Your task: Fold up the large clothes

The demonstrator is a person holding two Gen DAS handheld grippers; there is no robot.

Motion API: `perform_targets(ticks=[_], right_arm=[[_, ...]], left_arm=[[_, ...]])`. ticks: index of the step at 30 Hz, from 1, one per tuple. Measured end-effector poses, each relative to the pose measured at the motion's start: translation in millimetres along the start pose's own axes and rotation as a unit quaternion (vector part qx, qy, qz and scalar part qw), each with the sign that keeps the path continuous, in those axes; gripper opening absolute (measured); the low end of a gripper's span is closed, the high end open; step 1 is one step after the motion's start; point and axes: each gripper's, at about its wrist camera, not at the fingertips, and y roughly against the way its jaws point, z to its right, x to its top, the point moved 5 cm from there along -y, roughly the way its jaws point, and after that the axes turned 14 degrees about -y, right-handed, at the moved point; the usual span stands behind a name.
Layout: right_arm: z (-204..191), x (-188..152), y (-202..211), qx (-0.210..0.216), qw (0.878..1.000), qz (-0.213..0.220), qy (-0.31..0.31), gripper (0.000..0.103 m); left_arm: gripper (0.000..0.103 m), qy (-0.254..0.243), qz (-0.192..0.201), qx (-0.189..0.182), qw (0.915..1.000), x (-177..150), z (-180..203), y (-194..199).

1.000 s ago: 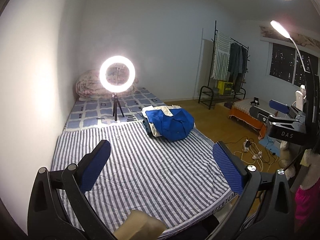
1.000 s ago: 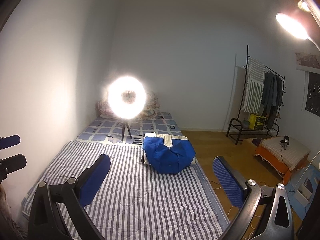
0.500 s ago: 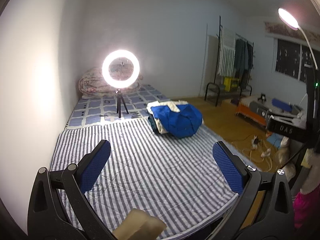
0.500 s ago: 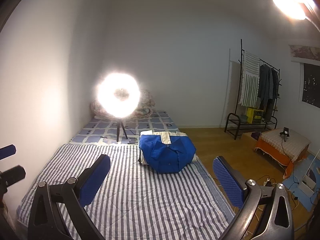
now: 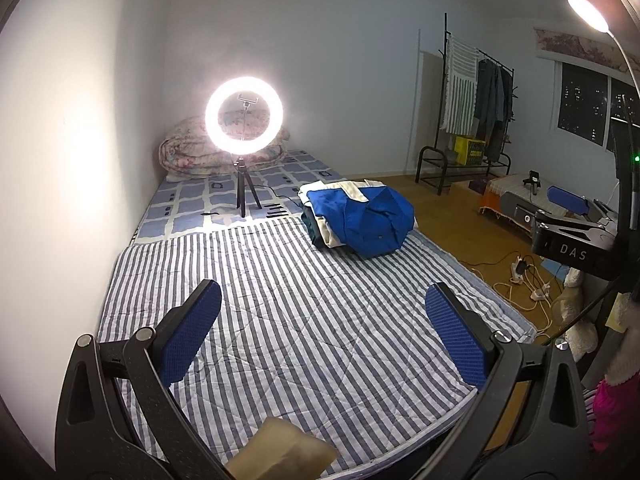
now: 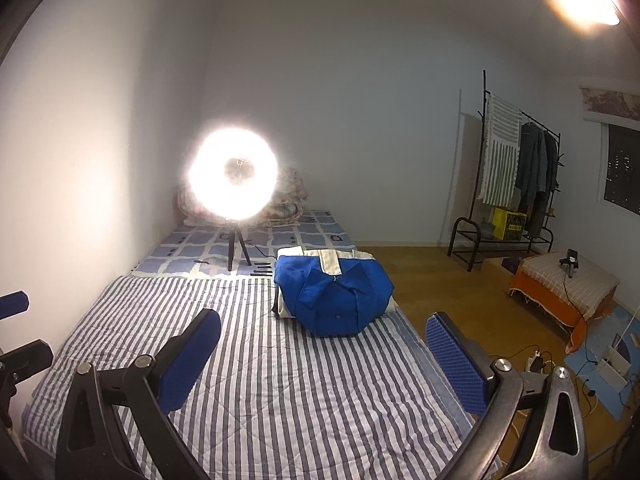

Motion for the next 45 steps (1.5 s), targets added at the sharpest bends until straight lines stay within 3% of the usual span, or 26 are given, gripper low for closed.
perform_targets(ticks=[45], right_arm=[[-5, -18, -11, -0.014, 1.0, -0.004, 0.01, 0.103]], left_arm=[[0.103, 0.012, -0.019, -0.009, 0.9997, -18, -2, -13]])
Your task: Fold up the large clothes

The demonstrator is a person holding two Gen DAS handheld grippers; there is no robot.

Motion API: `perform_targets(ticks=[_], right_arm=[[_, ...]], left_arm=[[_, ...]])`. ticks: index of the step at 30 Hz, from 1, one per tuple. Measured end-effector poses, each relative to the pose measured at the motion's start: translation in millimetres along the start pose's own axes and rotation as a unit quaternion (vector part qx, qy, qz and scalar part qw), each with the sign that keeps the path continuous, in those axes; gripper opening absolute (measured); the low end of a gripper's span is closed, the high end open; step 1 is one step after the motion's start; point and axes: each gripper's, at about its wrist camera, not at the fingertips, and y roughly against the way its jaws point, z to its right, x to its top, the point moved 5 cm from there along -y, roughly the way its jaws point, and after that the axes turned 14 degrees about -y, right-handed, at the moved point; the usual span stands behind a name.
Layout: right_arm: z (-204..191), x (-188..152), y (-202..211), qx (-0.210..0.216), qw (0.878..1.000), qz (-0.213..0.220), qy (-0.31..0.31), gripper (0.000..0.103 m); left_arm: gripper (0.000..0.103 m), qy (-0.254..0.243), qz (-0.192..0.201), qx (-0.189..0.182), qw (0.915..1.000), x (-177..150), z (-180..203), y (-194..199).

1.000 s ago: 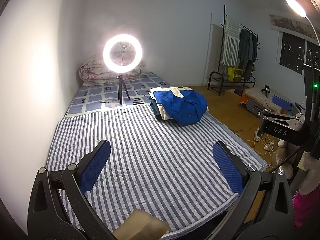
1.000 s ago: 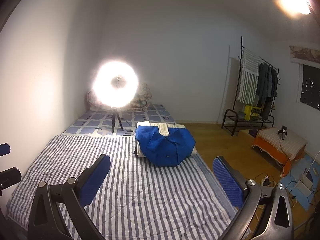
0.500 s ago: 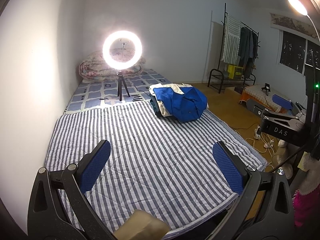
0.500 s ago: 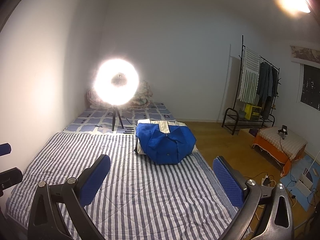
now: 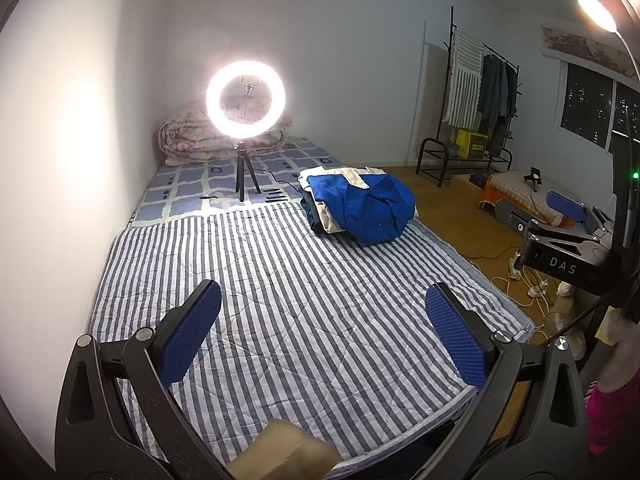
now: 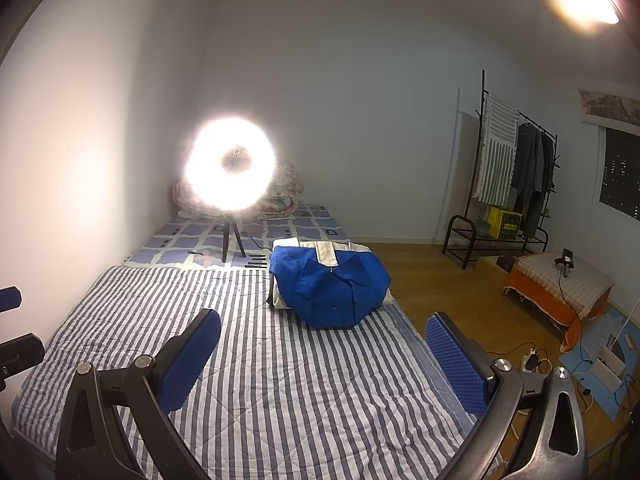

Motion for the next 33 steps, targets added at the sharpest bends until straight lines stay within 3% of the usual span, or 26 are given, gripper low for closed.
perform_targets(ticks=[33], right_arm=[[-1.4, -1.2, 2.5, -0.003, 1.0, -0.002, 0.0, 0.103]], left_arm=[[0.103, 0.0, -0.001, 0.007, 1.0, -1.1, -1.9, 2.7]])
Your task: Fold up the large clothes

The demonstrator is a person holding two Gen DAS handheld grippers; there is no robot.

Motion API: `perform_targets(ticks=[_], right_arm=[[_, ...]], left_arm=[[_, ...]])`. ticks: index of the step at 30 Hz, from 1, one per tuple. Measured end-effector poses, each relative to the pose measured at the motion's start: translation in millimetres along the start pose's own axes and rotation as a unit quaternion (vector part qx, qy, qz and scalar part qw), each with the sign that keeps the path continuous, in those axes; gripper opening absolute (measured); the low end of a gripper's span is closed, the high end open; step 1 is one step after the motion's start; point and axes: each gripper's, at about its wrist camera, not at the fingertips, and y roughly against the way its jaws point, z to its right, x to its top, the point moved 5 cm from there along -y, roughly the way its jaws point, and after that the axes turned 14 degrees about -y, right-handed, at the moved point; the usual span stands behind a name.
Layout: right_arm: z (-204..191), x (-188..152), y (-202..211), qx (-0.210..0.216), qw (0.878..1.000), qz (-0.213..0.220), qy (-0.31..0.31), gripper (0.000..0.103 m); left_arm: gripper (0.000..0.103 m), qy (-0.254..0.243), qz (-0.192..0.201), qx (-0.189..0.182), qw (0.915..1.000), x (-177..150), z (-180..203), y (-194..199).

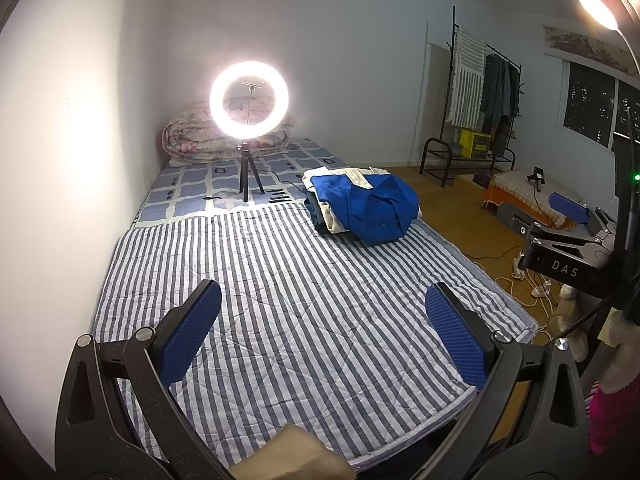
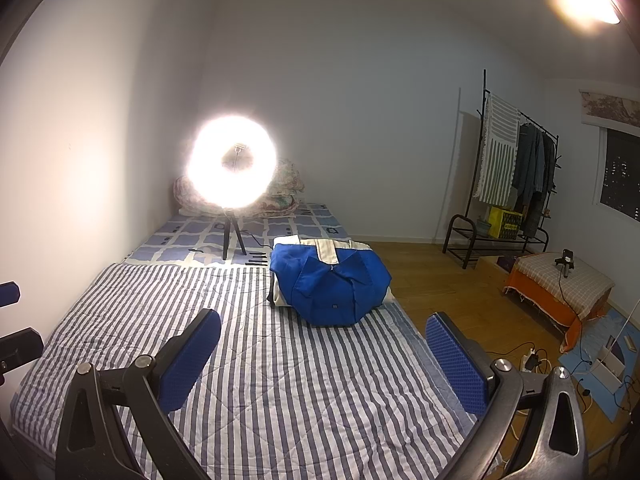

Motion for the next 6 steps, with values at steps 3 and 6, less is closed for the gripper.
perform_targets(ticks=[3, 6], right_arm=[[0.2, 0.1, -0.2, 0.001, 1.0, 0.0, 0.0, 0.103], [-0.7, -1.5, 0.0, 0.0, 1.0, -0.001, 0.0, 0.103]], left_arm=[[0.103, -0.003, 0.005, 0.004, 1.0, 0.1, -0.5, 1.8], [0.103, -0.004, 0.004, 0.007, 1.0, 1.4, -4.4, 0.2]])
